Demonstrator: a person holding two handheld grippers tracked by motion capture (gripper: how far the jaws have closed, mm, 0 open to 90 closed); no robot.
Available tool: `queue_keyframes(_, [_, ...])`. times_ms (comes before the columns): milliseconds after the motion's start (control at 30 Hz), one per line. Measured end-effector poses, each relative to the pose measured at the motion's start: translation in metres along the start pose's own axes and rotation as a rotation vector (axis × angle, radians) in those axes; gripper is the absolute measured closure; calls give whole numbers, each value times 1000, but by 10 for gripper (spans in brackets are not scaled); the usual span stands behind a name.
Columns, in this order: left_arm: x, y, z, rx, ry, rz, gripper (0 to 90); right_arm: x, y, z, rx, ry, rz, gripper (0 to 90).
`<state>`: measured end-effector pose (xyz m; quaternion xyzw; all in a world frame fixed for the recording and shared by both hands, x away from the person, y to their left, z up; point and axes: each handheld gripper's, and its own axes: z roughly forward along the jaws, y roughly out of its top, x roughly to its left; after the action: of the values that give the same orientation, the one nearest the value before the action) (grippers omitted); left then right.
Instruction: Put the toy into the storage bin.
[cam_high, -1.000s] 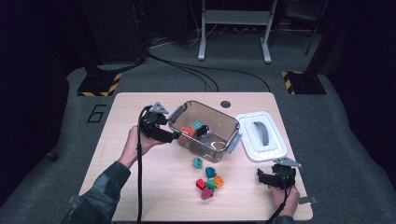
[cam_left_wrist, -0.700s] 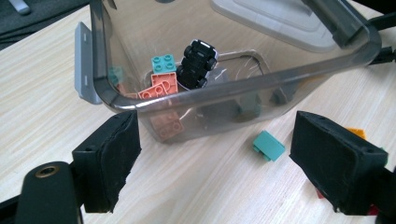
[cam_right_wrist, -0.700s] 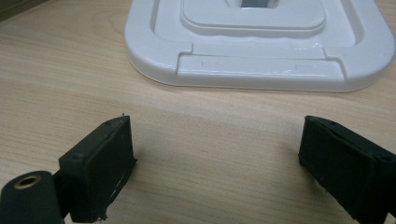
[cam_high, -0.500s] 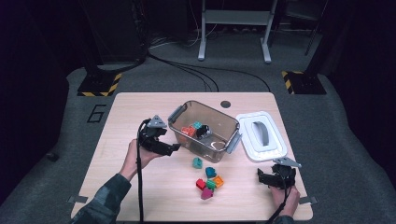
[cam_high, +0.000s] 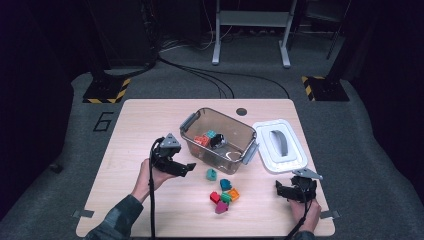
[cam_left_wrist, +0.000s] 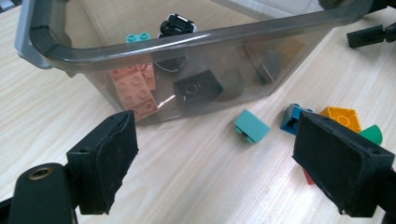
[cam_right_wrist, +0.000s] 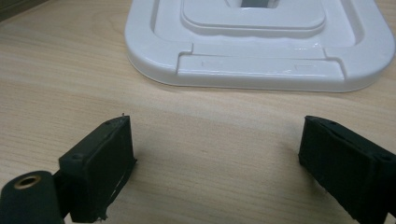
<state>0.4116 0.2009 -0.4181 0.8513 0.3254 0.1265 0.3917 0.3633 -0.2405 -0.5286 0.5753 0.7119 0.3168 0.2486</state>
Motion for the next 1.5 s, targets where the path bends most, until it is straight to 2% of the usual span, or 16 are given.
queue_keyframes(200, [-5, -6, 4, -3, 3, 3, 132, 0, 0, 0, 0, 0, 0, 92])
queue_keyframes(333, [-11, -10, 7, -22, 6, 6, 134, 0, 0, 0, 0, -1, 0, 92])
queue_keyframes(467, [-15, -16, 13, -18, -13, 12, 140, 0, 0, 0, 0, 0, 0, 92])
queue_keyframes(567, [-19, -20, 21, -22, -26, 12, 141, 0, 0, 0, 0, 0, 1, 92])
queue_keyframes(767, [-26, -25, 36, 5, -57, 25, 143, 0, 0, 0, 0, 0, 0, 92])
queue_keyframes(933, [-31, -32, 51, 24, -77, 49, 149, 0, 0, 0, 0, 0, 0, 92])
queue_keyframes(1067, [-32, -36, 65, 17, -99, 62, 169, 0, 0, 0, 0, 0, 0, 92])
queue_keyframes(1233, [-33, -35, 80, 29, -105, 86, 205, 0, 0, 0, 1, 0, 0, 91])
queue_keyframes(1300, [-33, -34, 84, 30, -122, 90, 215, 0, 0, 0, 0, 0, 0, 92])
queue_keyframes(1333, [-34, -34, 87, 21, -114, 95, 221, 0, 0, 0, 0, 0, 0, 92])
queue_keyframes(1400, [-34, -34, 90, 34, -118, 105, 230, 0, 0, 0, 0, 0, 0, 92])
queue_keyframes(1500, [-34, -34, 95, 20, -123, 110, 249, 0, 0, 0, 1, 1, -1, 91])
